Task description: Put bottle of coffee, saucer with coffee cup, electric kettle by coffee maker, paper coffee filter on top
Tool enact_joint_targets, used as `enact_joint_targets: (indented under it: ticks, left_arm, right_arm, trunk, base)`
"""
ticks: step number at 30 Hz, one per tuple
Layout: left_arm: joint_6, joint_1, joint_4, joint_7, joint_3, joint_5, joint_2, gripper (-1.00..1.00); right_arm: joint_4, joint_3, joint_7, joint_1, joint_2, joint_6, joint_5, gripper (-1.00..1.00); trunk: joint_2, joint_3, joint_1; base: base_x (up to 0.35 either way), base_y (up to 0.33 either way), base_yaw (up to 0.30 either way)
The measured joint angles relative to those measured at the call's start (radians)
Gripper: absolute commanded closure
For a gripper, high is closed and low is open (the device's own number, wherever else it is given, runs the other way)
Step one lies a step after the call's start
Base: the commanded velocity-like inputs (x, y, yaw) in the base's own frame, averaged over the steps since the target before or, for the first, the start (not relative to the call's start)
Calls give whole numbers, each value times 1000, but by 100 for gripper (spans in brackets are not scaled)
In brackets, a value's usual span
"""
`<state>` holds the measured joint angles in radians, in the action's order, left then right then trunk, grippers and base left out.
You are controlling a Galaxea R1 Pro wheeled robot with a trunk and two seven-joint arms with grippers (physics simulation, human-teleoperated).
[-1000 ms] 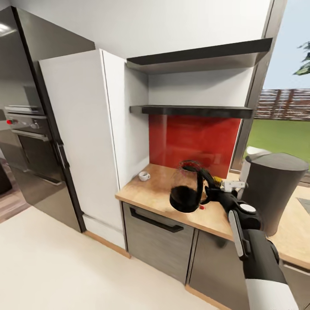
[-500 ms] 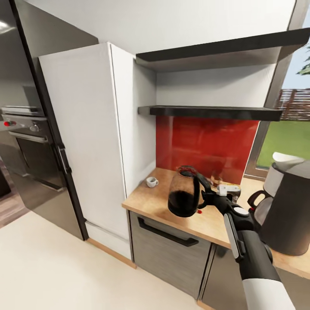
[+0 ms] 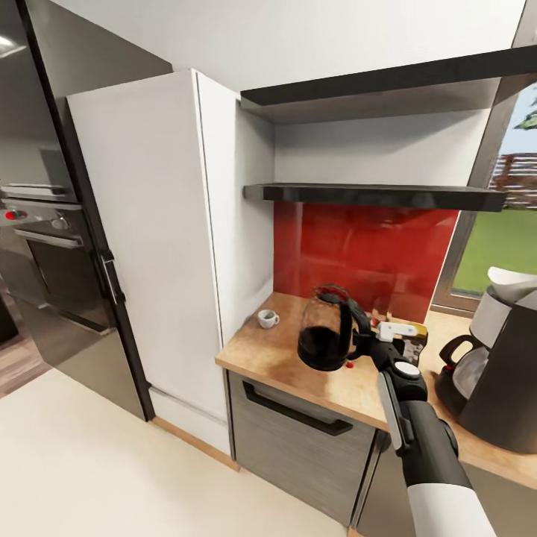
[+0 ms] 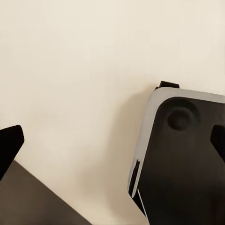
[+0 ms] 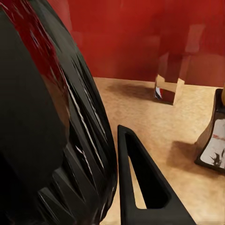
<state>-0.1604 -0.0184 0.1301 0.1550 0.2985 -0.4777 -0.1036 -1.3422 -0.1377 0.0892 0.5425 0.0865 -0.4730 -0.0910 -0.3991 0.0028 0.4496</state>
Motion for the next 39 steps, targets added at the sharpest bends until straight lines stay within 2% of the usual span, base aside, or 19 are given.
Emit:
enact_joint_targets:
  ticks: [7, 14, 39]
  left_arm:
    - [-1, 1, 0, 1, 1, 0, 1, -100]
    - [-2, 0, 0, 0, 0, 0, 0, -100]
    - [-3, 0, 1, 0, 0, 0, 1, -100]
  right_arm:
    - [1, 1, 0, 0, 1, 0, 1, 100]
    - [5, 1, 0, 0, 2, 0, 0, 100]
    - [27, 1, 0, 0, 2, -1, 0, 100]
  trunk:
    - [0, 0, 0]
    - [0, 0, 0]
    - [0, 16, 0]
  base:
    - [0, 187, 0]
    - [0, 40, -24]
    - [-19, 18, -224]
